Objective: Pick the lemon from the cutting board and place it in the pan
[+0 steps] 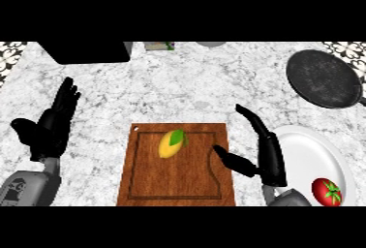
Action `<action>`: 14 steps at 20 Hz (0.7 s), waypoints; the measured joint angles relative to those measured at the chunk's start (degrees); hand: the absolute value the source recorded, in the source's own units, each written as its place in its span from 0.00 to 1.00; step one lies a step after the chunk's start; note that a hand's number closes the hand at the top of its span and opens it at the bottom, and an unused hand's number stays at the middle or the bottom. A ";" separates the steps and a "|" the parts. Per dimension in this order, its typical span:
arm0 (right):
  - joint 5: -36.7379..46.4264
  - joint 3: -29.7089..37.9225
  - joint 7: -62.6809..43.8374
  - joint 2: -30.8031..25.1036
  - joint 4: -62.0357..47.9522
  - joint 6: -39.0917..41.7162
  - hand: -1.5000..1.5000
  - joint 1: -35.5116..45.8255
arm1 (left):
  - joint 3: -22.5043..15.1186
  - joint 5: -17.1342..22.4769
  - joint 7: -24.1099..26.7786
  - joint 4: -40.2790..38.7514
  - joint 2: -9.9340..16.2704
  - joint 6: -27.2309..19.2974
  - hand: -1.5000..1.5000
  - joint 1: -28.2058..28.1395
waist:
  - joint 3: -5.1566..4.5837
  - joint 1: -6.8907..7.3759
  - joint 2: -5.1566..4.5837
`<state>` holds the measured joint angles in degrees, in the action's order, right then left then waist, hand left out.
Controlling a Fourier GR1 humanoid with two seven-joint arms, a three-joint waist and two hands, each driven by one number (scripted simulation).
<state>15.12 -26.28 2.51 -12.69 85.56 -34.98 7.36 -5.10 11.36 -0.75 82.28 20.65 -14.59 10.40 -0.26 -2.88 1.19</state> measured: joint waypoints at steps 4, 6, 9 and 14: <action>9.72 -4.06 -11.56 -4.96 10.20 -0.18 0.00 -4.30 | 0.60 0.33 -0.43 -0.12 0.37 0.53 0.50 0.47 | -0.11 -0.13 -0.07; 13.46 -5.27 -17.76 -8.21 14.49 2.77 0.00 -5.45 | 0.20 0.13 -0.70 0.48 0.03 0.31 0.50 -0.01 | -0.17 -0.05 0.00; 17.83 -6.49 -28.47 -11.36 19.75 9.68 0.00 -3.71 | 0.34 0.07 -0.64 0.43 0.19 0.55 0.50 0.05 | -0.27 0.55 -0.14; 22.08 -6.82 -48.63 -12.82 31.47 22.76 0.00 2.72 | -0.05 -0.28 -1.10 0.67 -0.28 0.69 0.50 1.53 | -0.17 1.42 -0.42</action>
<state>37.20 -33.10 -46.13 -25.51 117.03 -12.22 10.08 -5.15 11.08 -1.86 82.95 20.37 -13.89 11.93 -0.42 -1.46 0.77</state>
